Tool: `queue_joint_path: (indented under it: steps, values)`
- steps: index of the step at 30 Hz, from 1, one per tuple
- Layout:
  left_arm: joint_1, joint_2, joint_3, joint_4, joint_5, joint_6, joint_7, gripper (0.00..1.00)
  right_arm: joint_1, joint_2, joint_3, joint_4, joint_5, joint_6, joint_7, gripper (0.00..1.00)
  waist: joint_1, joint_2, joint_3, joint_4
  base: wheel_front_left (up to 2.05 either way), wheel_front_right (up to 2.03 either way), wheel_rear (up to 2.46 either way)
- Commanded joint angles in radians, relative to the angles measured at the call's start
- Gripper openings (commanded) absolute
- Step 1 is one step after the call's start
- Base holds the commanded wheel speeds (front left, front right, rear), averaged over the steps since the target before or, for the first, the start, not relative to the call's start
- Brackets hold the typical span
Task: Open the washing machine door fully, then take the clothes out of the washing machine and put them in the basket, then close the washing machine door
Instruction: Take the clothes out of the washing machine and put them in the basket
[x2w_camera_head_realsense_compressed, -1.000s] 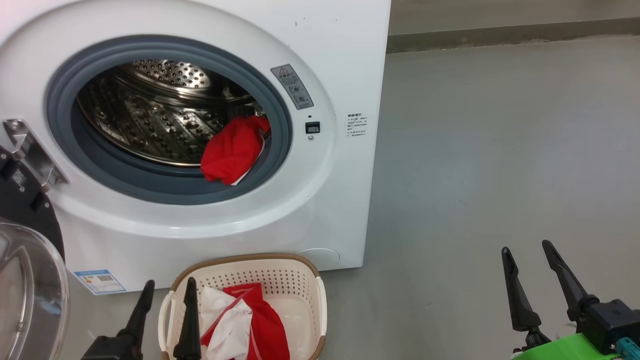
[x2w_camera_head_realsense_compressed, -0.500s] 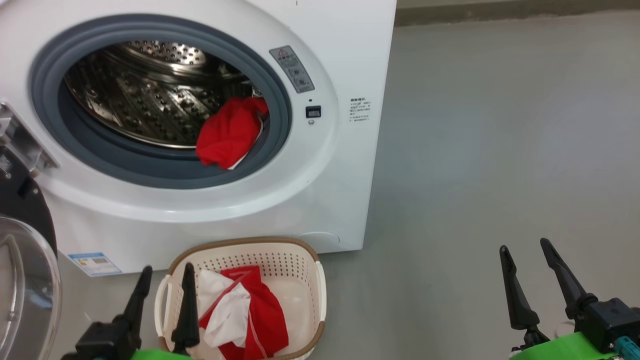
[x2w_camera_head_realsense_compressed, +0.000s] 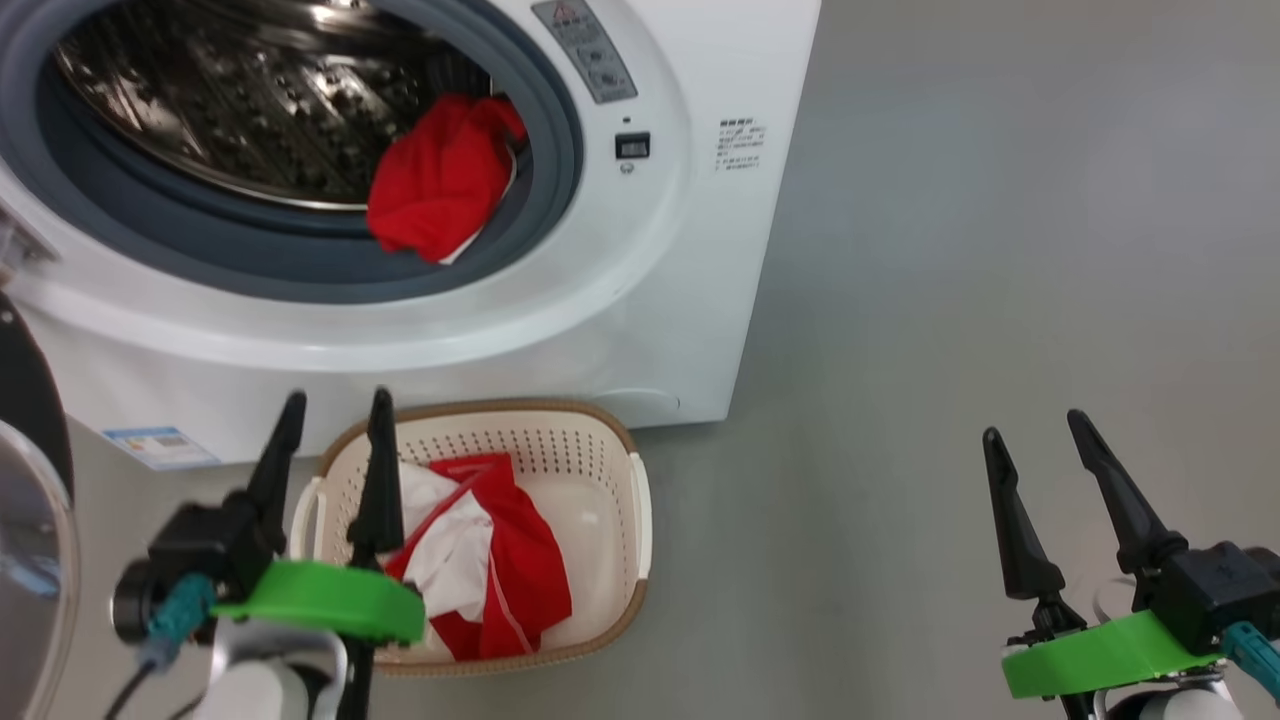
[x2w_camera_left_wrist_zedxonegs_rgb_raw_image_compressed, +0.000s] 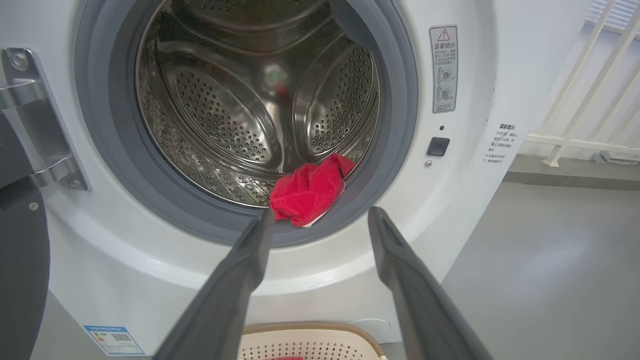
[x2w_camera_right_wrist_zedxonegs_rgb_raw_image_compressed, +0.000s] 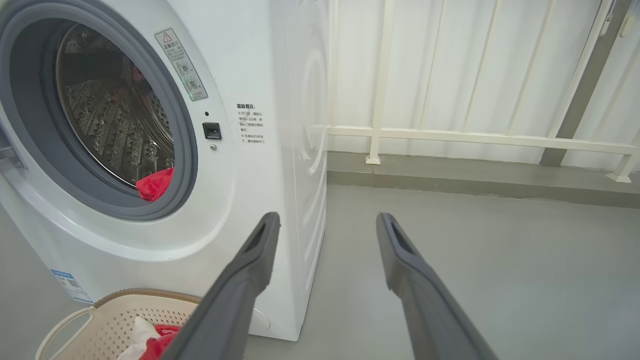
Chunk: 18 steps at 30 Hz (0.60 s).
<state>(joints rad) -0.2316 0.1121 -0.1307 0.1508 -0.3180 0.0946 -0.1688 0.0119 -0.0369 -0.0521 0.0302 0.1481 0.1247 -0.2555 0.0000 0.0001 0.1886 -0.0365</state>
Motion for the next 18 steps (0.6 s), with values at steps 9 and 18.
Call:
queue_joint_path:
  steps: [9, 18]
  values:
    - [-0.234, 0.027, 0.026, 0.124, -0.002, -0.033, -0.030, 1.00, -0.078, -0.013, 0.058, -0.022, -0.004, 0.006, -0.006, 1.00, 0.0000, -0.0001, 0.137, -0.012, 0.00, 0.00, 0.00]
    - [-0.410, 0.041, 0.041, 0.258, 0.004, -0.031, -0.064, 1.00, -0.113, -0.013, 0.087, -0.030, 0.010, 0.006, -0.006, 1.00, 0.0000, -0.0001, 0.211, -0.037, 0.00, 0.00, 0.00]
